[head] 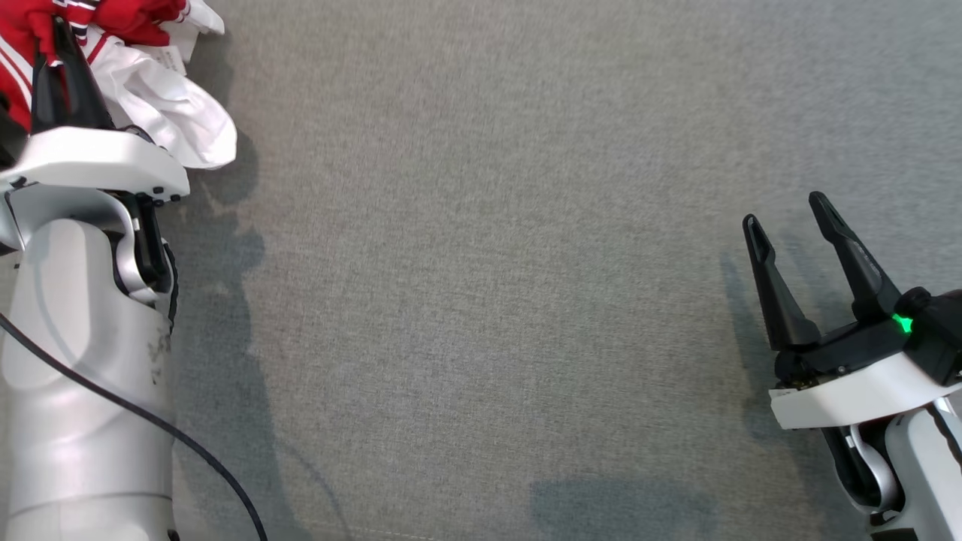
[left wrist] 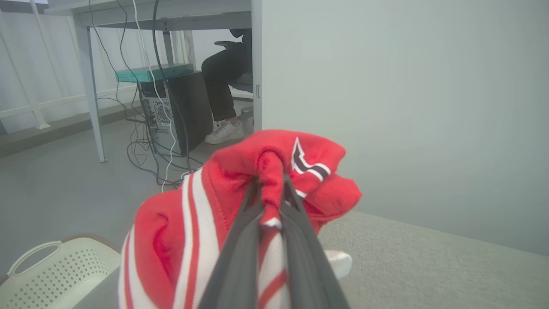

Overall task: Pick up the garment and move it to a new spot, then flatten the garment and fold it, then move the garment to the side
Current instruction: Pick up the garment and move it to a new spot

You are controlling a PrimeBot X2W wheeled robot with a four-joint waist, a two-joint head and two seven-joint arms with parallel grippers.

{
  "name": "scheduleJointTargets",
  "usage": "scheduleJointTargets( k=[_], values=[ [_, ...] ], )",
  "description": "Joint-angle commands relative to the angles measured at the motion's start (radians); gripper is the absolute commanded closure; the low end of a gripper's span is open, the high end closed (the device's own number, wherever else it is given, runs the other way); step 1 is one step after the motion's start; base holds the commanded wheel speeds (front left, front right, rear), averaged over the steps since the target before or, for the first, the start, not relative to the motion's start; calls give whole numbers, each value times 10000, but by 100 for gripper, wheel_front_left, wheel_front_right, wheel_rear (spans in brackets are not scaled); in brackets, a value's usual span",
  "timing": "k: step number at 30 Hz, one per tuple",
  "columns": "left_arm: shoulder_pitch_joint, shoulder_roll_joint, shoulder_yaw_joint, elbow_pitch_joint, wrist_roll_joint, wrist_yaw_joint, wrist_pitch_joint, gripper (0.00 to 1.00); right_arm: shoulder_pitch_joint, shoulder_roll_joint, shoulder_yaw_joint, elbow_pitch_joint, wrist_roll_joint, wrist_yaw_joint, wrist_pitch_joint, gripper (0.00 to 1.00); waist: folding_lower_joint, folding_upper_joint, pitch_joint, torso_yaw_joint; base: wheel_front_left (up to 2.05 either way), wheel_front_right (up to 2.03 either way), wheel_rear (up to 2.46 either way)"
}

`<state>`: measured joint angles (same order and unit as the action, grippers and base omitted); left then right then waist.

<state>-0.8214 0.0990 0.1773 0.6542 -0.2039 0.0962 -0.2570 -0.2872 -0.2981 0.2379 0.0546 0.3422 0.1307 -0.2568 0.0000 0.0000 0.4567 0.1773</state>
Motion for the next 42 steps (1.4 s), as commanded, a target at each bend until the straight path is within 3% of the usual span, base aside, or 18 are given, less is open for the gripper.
scheduleJointTargets(
  k=[1, 10, 24, 35, 42],
  values=[
    [274, 394, 242, -590, 278, -111, -47, 100, 170, 72, 132, -122, 59, 0, -49, 0, 0, 0, -532, -258, 0, 0, 0],
    [1578, 163, 13, -2104, 907, -704, -47, 100, 902, 706, -284, 43, 107, 0, -49, 0, 0, 0, -2184, -1092, 0, 0, 0],
    [3070, -212, -1107, -2801, 1093, -1419, -17, 100, 2081, 1193, -503, 118, 143, 0, -49, 0, 0, 0, -3934, -2843, 0, 0, 0],
    [3557, -461, -2564, -2708, 575, -1596, 437, 100, 2357, 1128, -453, 110, 255, 0, -49, 0, 0, 0, -4382, -3775, 0, 0, 0],
    [3678, -484, -3970, -2397, -479, -1205, 548, 100, 2312, 1206, -389, 106, 328, 0, -49, 0, 0, 0, -4414, -4211, 0, 0, 0]
  ],
)
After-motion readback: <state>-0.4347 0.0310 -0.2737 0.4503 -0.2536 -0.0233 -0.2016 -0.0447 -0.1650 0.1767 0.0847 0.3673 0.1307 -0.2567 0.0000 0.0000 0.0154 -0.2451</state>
